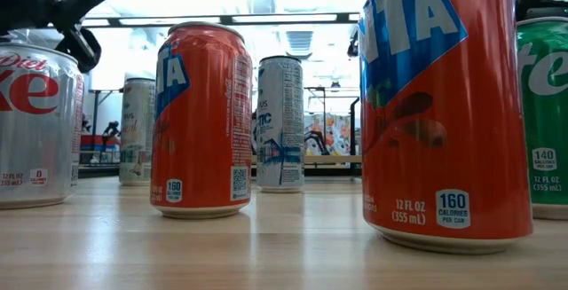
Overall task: Sort soda cans
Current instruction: Put the white yellow soda can on the shelf
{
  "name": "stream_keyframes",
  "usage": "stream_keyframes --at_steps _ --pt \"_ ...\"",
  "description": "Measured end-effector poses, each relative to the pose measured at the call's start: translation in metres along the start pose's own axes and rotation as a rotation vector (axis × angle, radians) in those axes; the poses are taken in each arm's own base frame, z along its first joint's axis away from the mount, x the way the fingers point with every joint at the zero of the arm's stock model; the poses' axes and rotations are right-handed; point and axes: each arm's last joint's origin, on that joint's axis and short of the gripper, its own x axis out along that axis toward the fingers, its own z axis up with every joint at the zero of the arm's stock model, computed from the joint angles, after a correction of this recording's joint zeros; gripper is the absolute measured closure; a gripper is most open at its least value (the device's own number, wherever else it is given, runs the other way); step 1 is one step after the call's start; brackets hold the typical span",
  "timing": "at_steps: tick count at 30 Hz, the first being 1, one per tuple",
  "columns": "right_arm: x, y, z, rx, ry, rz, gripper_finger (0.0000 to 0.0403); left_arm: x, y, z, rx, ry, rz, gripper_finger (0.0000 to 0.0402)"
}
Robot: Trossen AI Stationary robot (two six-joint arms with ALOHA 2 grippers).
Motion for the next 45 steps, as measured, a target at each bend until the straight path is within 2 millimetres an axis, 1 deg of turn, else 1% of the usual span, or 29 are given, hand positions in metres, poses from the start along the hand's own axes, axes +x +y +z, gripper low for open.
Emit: stream_keyframes --at_steps 3,8,13,15,19,21,23,25,27,31,34,37,40,45 --pt "0.0 0.0 0.0 -0.034 0.002 0.004 0.039 0.002 -0.002 0.001 -0.017 -0.021 -0.011 0.0401" --pt "0.0 0.0 0.0 -0.04 0.004 0.002 0.039 0.006 -0.004 -0.002 0.029 -0.014 -0.007 0.0401" --pt "0.0 0.0 0.0 -0.04 0.004 0.002 0.039 0.01 -0.007 -0.003 -0.003 -0.013 -0.043 0.0401" --pt "0.0 0.0 0.001 -0.04 0.004 0.002 0.039 0.012 -0.009 -0.002 -0.007 -0.036 -0.059 0.0401" --pt "0.0 0.0 0.0 -0.041 0.005 0.002 0.039 0.015 -0.015 0.004 0.048 -0.124 -0.093 0.0401" --pt "0.0 0.001 0.001 -0.04 0.004 0.002 0.039 0.016 -0.017 0.006 0.038 -0.155 -0.104 0.0401" --pt "0.0 0.001 0.001 -0.04 0.004 0.003 0.039 0.017 -0.018 0.005 0.004 -0.158 -0.108 0.0401" --pt "0.0 0.001 0.001 -0.04 0.003 0.003 0.039 0.019 -0.017 0.002 0.007 -0.141 -0.101 0.0401" --pt "0.0 0.001 0.001 -0.039 0.002 0.004 0.039 0.019 -0.017 0.0 0.038 -0.13 -0.091 0.0401" --pt "0.0 0.001 0.001 -0.043 0.001 0.003 0.039 0.021 -0.015 -0.003 0.158 -0.129 -0.031 0.0401" --pt "0.0 0.001 0.002 -0.089 -0.003 0.004 0.039 0.024 -0.015 -0.003 0.233 -0.138 0.034 0.0401" --pt "0.0 0.002 0.003 -0.103 -0.012 0.007 0.039 0.029 -0.021 0.003 0.248 -0.165 0.101 0.0401" --pt "0.0 0.002 0.004 -0.103 -0.026 -0.001 0.039 0.039 -0.03 0.007 0.253 -0.162 0.107 0.0401" --pt "0.0 0.005 0.012 -0.096 -0.074 -0.018 0.039 0.067 -0.056 0.012 0.388 -0.102 0.118 0.0401"
